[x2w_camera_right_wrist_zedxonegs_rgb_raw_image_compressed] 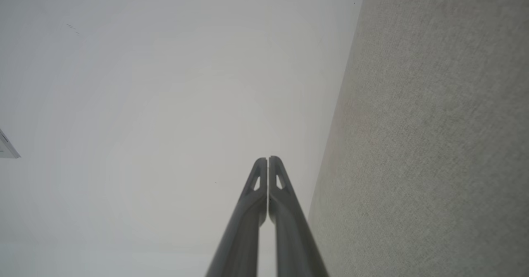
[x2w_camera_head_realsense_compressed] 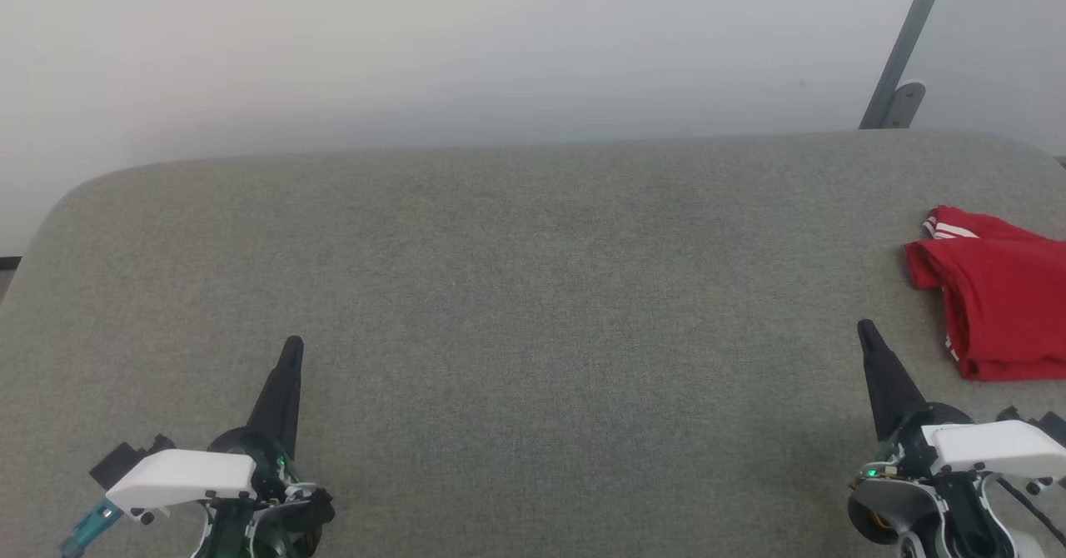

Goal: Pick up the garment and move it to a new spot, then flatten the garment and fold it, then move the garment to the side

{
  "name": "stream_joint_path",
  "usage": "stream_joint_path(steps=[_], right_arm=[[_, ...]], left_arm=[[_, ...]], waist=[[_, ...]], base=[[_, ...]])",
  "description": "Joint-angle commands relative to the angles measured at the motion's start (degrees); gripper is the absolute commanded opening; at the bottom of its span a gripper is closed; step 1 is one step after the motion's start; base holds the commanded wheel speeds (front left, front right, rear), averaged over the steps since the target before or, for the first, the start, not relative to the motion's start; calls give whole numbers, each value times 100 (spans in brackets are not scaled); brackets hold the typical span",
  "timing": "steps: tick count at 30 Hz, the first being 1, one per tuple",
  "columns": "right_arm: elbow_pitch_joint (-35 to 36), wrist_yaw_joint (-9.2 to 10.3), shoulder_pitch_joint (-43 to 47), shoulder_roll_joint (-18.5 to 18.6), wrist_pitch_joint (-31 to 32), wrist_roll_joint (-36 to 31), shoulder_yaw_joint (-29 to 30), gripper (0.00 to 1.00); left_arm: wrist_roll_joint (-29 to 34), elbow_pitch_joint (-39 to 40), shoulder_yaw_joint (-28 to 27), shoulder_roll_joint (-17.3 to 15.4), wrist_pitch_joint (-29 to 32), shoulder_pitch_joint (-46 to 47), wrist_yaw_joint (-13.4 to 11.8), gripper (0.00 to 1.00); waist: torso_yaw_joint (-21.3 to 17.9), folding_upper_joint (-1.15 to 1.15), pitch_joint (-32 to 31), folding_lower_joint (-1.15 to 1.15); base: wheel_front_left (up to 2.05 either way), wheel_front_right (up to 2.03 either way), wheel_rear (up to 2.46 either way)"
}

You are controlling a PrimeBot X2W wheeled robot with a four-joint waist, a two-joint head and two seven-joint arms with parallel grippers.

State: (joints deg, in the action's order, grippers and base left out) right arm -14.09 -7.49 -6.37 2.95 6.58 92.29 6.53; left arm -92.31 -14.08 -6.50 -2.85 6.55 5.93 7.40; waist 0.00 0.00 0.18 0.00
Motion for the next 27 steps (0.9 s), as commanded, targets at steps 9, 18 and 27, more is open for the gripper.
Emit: stream_joint_path(steps=[9, 18, 27], right_arm=[[19, 0, 32, -19, 14, 24, 5, 0], [19, 0, 32, -20, 14, 24, 5, 0], [19, 0, 32, -20, 14, 24, 5, 0]], left_arm=[[-19, 3, -2, 12, 16, 65, 16, 0], [-20, 3, -3, 12, 16, 65, 16, 0], [-20, 3, -3, 12, 15, 65, 17, 0]], waist=[[0, 0, 0, 0], [0, 0, 0, 0], [0, 0, 0, 0]], base=[[0, 0, 0], [0, 0, 0], [0, 0, 0]])
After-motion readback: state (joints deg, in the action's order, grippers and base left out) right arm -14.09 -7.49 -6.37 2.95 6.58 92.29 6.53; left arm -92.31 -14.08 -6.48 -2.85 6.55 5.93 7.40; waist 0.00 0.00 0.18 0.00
